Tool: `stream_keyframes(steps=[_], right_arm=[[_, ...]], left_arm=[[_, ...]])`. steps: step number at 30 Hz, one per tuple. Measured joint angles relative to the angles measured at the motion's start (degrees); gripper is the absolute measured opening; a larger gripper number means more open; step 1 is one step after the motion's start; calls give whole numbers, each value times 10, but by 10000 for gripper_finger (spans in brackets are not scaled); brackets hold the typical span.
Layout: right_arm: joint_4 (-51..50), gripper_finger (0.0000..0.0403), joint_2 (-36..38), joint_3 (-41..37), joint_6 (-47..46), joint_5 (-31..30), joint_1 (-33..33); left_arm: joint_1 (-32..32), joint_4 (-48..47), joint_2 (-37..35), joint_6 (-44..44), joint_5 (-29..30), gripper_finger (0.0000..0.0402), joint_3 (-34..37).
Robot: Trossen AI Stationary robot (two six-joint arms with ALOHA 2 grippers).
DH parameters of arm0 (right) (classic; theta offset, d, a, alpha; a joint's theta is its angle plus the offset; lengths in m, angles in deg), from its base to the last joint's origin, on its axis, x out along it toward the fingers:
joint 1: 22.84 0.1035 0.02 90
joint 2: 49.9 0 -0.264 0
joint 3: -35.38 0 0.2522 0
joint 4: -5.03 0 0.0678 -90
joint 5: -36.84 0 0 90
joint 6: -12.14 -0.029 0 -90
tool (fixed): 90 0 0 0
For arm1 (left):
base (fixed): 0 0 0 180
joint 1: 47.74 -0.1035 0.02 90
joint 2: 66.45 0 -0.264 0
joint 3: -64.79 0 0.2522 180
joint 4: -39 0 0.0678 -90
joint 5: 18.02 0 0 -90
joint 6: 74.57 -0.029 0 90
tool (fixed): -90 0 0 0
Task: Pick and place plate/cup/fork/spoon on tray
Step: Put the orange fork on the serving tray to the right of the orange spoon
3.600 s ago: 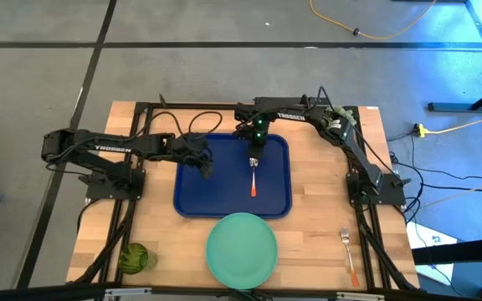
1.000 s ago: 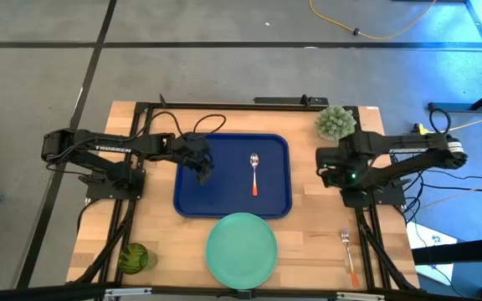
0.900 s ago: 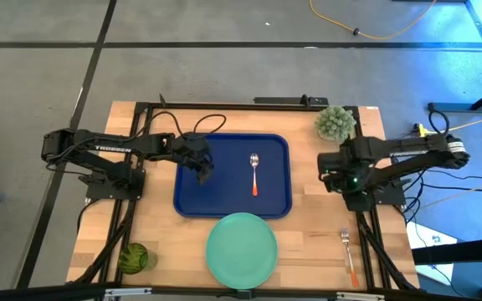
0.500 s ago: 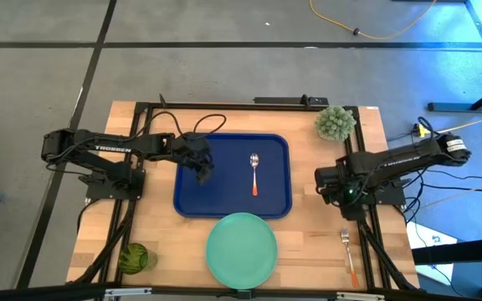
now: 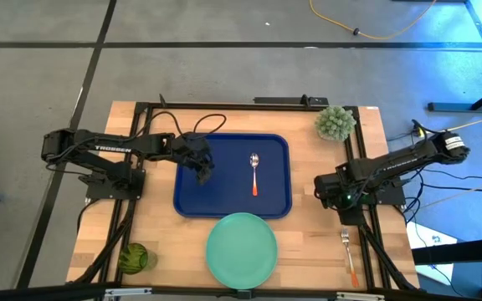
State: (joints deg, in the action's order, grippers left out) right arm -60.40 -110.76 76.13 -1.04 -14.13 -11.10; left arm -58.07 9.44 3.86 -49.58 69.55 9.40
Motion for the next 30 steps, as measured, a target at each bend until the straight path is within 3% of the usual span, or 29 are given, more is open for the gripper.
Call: stream_keyframes(steps=[3,13,30], right_arm=[[1,56,0,-5,-6,-19,6],[33,56,0,-45,-33,0,7],[57,56,0,-46,-48,-10,53]], left_arm=[[0,0,0,0,0,0,0],[0,0,0,3,0,0,0],[0,0,0,3,0,0,0]])
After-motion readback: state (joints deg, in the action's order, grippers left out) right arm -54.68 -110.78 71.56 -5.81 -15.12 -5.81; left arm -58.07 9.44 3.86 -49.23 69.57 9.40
